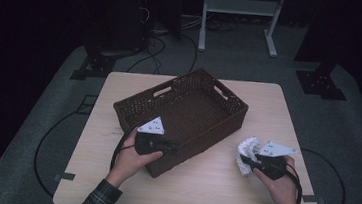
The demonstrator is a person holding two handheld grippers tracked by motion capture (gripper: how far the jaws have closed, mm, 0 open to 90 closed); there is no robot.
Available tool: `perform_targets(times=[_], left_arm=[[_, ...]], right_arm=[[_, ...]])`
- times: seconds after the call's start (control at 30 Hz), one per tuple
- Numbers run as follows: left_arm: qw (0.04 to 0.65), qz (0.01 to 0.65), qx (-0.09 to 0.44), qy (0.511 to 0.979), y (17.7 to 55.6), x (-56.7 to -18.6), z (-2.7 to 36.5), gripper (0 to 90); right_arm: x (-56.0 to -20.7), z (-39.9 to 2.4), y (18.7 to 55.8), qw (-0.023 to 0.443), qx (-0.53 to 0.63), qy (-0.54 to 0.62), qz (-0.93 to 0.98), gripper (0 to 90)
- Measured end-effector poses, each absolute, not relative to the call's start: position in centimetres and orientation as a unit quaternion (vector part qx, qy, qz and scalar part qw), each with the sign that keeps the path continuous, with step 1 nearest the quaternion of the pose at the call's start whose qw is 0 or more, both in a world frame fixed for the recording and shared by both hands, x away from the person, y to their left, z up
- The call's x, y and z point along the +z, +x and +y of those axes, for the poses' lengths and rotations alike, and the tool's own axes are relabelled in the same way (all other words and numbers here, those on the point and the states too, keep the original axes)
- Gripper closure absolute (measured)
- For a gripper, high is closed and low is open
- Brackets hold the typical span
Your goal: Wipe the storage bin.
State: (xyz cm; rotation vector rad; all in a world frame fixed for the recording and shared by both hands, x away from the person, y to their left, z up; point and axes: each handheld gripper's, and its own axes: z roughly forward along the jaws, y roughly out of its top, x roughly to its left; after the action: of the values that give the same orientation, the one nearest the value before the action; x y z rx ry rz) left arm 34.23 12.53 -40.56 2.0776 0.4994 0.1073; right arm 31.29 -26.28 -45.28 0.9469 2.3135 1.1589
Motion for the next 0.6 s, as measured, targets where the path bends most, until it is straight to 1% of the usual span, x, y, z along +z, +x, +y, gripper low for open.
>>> perform_targets(times=[0.23,0.3,0.43,0.6], left_arm=[[0.477,0.207,0.039,0.853,34.3,-40.6,12.5,76.6],[0.476,0.208,0.039,0.853,34.3,-40.6,12.5,76.4],[0.476,0.208,0.04,0.854,34.3,-40.6,12.5,76.2],[0.475,0.21,0.036,0.854,34.4,-40.6,12.5,75.7]], right_arm=[[-44.3,-26.4,32.2,0.196,0.425,0.337,0.817,76.2],[-43.7,-26.5,32.8,0.205,0.426,0.334,0.816,76.2],[-43.0,-26.7,34.1,0.209,0.432,0.338,0.809,76.2],[-42.6,-26.9,35.4,0.205,0.441,0.344,0.803,76.2]])
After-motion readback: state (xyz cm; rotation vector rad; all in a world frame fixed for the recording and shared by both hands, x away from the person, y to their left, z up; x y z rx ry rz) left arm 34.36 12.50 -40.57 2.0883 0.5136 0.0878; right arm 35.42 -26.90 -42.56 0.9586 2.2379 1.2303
